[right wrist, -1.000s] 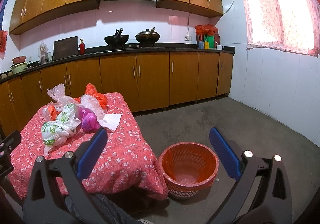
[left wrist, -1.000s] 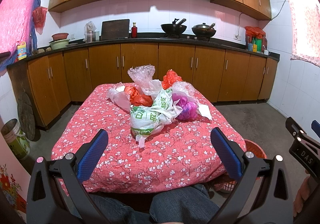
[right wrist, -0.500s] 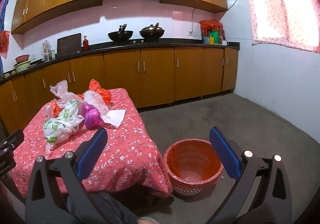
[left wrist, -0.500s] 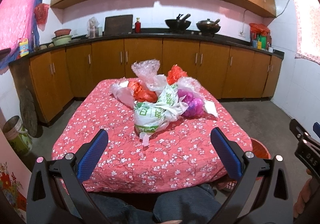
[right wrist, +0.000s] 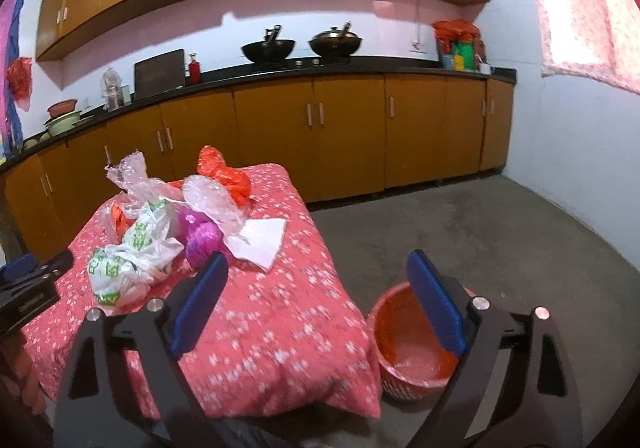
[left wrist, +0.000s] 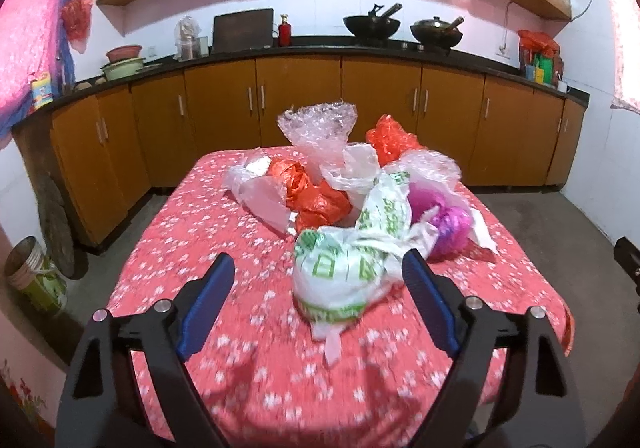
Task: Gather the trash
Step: 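Reach the left gripper to the white-green printed bag and close on it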
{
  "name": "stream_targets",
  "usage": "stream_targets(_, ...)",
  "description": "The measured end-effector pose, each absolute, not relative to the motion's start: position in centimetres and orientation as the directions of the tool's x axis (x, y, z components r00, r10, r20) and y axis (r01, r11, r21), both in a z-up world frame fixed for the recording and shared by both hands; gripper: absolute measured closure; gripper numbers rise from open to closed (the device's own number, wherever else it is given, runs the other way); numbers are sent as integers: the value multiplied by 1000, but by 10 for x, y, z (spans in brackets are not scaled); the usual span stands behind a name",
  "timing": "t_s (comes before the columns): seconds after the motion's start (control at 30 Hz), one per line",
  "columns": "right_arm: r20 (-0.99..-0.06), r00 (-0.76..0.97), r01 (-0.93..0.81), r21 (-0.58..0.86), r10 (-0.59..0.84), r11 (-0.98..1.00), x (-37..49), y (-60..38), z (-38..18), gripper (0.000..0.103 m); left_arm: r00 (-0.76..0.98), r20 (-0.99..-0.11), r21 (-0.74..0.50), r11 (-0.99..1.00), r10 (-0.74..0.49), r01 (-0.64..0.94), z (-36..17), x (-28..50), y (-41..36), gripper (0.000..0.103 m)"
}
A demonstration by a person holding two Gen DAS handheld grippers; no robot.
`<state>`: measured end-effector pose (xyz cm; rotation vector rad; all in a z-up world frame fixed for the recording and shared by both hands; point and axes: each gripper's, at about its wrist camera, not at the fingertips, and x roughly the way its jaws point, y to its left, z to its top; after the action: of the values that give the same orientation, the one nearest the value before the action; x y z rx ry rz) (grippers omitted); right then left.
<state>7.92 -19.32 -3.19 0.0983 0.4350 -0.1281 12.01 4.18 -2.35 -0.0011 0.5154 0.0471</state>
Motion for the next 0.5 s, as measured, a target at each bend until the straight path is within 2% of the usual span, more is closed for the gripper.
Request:
stream_targets(0.17, -414, 907, 97, 32, -75, 995, 109, -168, -33, 14, 845, -535, -10, 1000, 18, -28, -38, 150, 52, 23)
stream_targets(0.33, -411, 910, 69, 17, -56, 997, 126, -153, -35, 14, 804, -594, -90, 996, -30, -28, -53, 173, 71, 37)
stream_targets(0.47, -405, 912, 55, -13, -55, 998, 133, -144, -37, 14, 797, -600, -96, 995, -69, 14, -56, 182, 69, 44)
stream_targets(0.5, -406, 912, 53, -19, -56, 998, 135, -142, -38, 14, 795, -602, -93, 995, -76, 25, -56, 183, 67, 50)
